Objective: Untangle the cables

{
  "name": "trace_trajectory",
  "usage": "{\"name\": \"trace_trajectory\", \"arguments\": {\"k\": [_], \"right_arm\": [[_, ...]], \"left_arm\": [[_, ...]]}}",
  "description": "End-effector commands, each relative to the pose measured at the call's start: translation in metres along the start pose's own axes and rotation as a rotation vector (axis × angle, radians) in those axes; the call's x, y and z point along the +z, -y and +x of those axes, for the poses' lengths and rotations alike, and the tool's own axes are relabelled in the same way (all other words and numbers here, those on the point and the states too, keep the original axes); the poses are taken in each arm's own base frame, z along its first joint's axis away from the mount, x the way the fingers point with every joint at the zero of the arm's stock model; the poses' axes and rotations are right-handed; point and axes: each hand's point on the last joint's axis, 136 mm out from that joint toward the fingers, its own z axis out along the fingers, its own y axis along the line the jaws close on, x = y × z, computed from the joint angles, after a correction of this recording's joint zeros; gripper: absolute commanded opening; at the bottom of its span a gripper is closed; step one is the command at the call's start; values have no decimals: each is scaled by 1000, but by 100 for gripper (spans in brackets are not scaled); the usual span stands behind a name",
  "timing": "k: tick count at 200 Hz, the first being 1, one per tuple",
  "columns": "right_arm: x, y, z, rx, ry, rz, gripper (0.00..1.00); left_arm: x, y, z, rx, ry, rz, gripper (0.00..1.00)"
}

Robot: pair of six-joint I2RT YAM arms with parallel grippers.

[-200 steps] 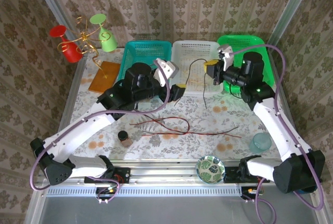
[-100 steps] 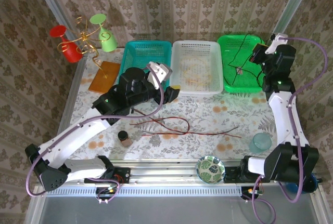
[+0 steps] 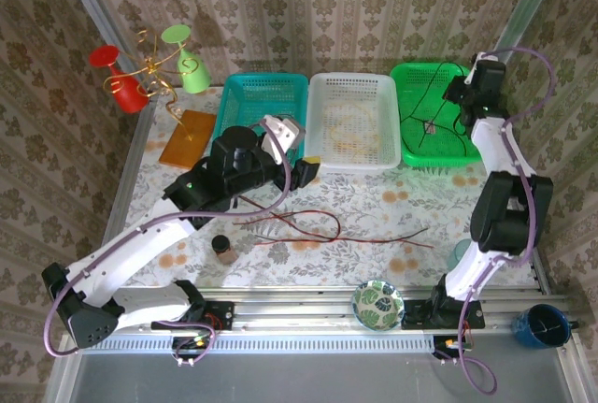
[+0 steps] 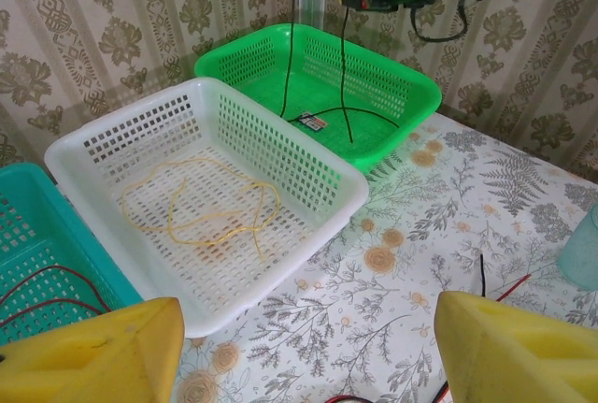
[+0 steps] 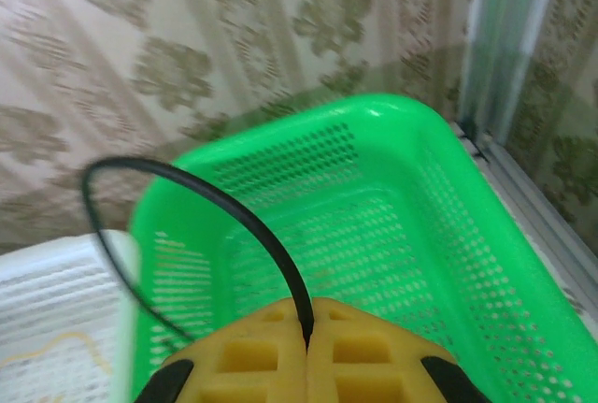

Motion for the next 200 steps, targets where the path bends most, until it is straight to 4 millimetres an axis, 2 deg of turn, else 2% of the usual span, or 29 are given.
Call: {"name": "trace_trajectory", "arguments": {"k": [1,11,47,65,83,91,105,122,131,153,158,175,200], "right_arm": [[14,26,14,-41,-66,192,0],[24,31,25,-52,-112,225,0],[57,38,88,-89,-346,276,0],[65,37,117,-131,-450,277,0],[66,41,133,-150,-514,298,0],[65,46,134,-156,-516,319,0],[62,48,132,-175,-513,330,10],[54,51,126,-184,-499,340,32],[49,52,121,-175,-490,339,38],[31,50,108,-152,-449,325,50],[29,47,98,-141,-413,316,53],[16,43,86,-128,-386,298,61],[-2,35,77,-112,-373,260,68]], "left_arm": [[-7,-4,-5,-31,37,-20,72],[-6,-4,-2,-30,32,-23,72],[-4,-4,3,-42,18,-27,72],[-4,-4,5,-46,12,-32,72],[-4,-4,8,-50,4,-35,72],[-3,-4,9,-52,1,-34,72],[-3,-3,11,-56,-3,-34,72],[-3,-3,12,-60,-6,-36,72],[-2,-4,13,-63,-7,-37,72],[-1,-3,13,-63,-8,-34,72],[-2,-3,13,-62,-8,-34,72],[-2,-6,16,-63,-22,-48,73],[-1,-14,31,-90,-74,-89,73]]}}
